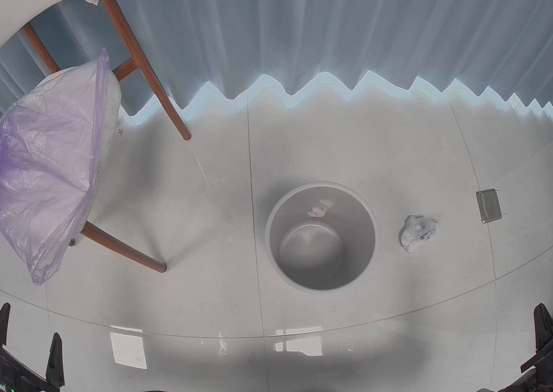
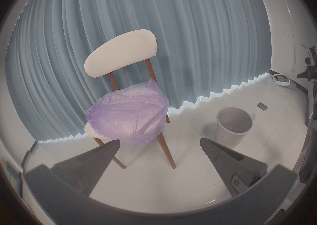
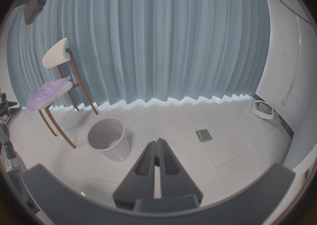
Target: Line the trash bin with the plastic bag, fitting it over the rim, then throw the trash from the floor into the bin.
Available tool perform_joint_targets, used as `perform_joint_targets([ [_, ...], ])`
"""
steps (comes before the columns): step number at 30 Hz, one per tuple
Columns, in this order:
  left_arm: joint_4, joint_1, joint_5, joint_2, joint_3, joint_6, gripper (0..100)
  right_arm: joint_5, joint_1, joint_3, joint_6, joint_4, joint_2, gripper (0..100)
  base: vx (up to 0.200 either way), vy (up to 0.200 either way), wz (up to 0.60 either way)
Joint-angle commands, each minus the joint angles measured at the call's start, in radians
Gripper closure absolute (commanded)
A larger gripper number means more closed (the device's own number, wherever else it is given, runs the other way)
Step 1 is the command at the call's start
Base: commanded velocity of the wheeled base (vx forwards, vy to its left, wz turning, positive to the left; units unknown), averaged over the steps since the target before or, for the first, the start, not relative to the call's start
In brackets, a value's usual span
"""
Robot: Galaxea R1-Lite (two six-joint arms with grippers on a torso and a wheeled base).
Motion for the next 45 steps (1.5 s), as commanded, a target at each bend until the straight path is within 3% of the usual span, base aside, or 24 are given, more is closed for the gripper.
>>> perform_joint_targets([
  [1,-0.004,0.000,0.001,-0.016,0.018,0.016,0,0.000,0.000,0.018,0.000,0.000,-0.018,100,0.000,0.000,0.00],
  [12,-0.120,0.001,-0.050,-0.016,-0.011,0.121,0,0.001,0.000,0.018,-0.004,0.003,-0.018,100,0.000,0.000,0.00],
  [20,0.076,0.031,-0.050,0.064,-0.252,0.120,0,0.000,0.000,0.018,-0.007,0.003,-0.018,100,0.000,0.000,0.00],
  [25,0.174,0.014,-0.050,0.123,-0.326,0.111,0,0.000,0.000,0.018,-0.006,0.003,-0.018,100,0.000,0.000,0.00],
  [32,0.167,-0.072,-0.048,0.315,-0.361,0.077,0,0.000,0.000,0.018,-0.006,0.003,-0.018,100,0.000,0.000,0.00],
  [38,0.151,-0.078,-0.061,0.507,-0.487,0.078,0,0.000,0.000,0.018,-0.006,0.003,-0.018,100,0.000,0.000,0.00],
  [45,0.119,-0.101,-0.065,0.559,-0.519,0.049,0,0.000,0.000,0.018,-0.006,0.003,-0.018,100,0.000,0.000,0.00],
])
